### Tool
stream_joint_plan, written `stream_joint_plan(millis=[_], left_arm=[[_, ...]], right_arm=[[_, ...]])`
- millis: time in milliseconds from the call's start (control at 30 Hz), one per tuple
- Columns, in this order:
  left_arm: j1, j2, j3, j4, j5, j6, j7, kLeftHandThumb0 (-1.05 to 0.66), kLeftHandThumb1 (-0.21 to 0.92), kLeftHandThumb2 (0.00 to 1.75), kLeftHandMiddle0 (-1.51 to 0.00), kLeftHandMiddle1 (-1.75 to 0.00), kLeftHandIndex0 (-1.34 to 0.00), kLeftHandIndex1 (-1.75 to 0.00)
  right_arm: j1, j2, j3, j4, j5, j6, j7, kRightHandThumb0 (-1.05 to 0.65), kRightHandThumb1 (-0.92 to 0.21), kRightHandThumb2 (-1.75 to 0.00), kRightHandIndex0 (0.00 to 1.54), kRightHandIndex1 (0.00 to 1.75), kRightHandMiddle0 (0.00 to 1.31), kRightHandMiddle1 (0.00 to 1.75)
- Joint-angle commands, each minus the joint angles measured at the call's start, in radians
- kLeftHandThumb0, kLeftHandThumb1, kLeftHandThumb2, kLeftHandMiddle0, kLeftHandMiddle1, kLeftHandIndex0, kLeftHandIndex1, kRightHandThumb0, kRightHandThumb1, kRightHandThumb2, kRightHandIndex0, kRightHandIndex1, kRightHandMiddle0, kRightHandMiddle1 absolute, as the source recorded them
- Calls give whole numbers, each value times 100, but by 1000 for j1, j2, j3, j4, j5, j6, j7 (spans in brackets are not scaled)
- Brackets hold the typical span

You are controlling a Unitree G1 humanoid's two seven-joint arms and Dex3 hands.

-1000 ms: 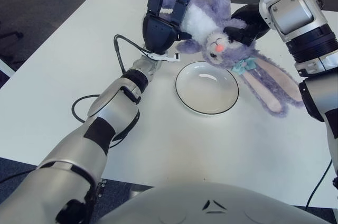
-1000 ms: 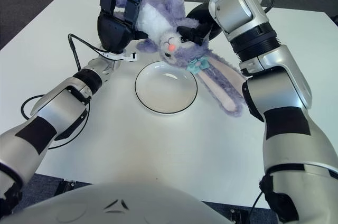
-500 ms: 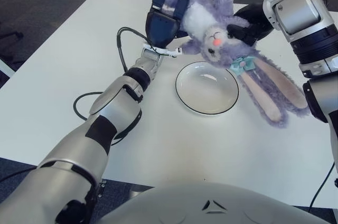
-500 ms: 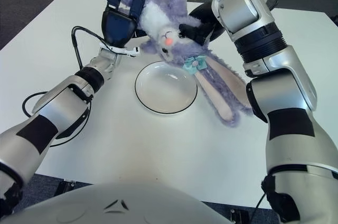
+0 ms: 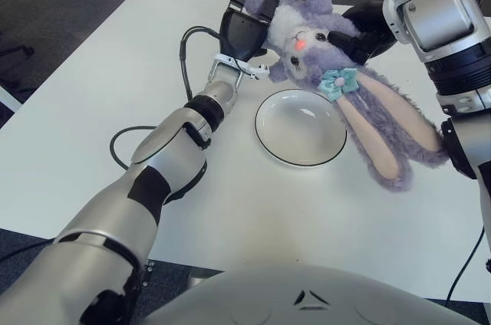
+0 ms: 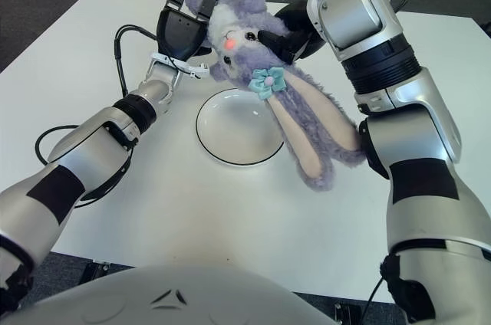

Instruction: Put the doll into the plate.

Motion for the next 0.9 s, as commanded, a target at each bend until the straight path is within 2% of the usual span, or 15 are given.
stream_joint_plan(millis=[0, 167, 433, 567, 867], left_arm=[[-7, 20, -22, -46, 20, -17, -79, -46, 55, 97, -1, -1, 0, 0], [14, 70, -37, -174, 27, -79, -188, -43, 55, 99, 0, 0, -2, -1], [23, 117, -36, -245, 22, -175, -259, -38, 54, 102, 0, 0, 0, -9], [22, 123, -32, -255, 22, -201, -276, -44, 63, 96, 0, 0, 0, -2], [34, 108, -1, -280, 1, -219, -285, -57, 86, 76, 0, 0, 0, 0]], right_arm=[[-16, -8, 6, -49, 28, -34, 19, 0, 6, -175, 91, 175, 65, 175], [-14, -8, 6, -76, 19, -34, -12, 0, 6, -175, 91, 175, 65, 175], [-28, -23, 50, -92, 13, -27, -3, 0, 6, -175, 91, 175, 66, 173], [-25, -22, 49, -104, 14, -16, -21, 0, 7, -175, 91, 175, 67, 172], [-18, -31, 65, -135, 3, -23, -45, 0, 7, -175, 92, 175, 69, 170]])
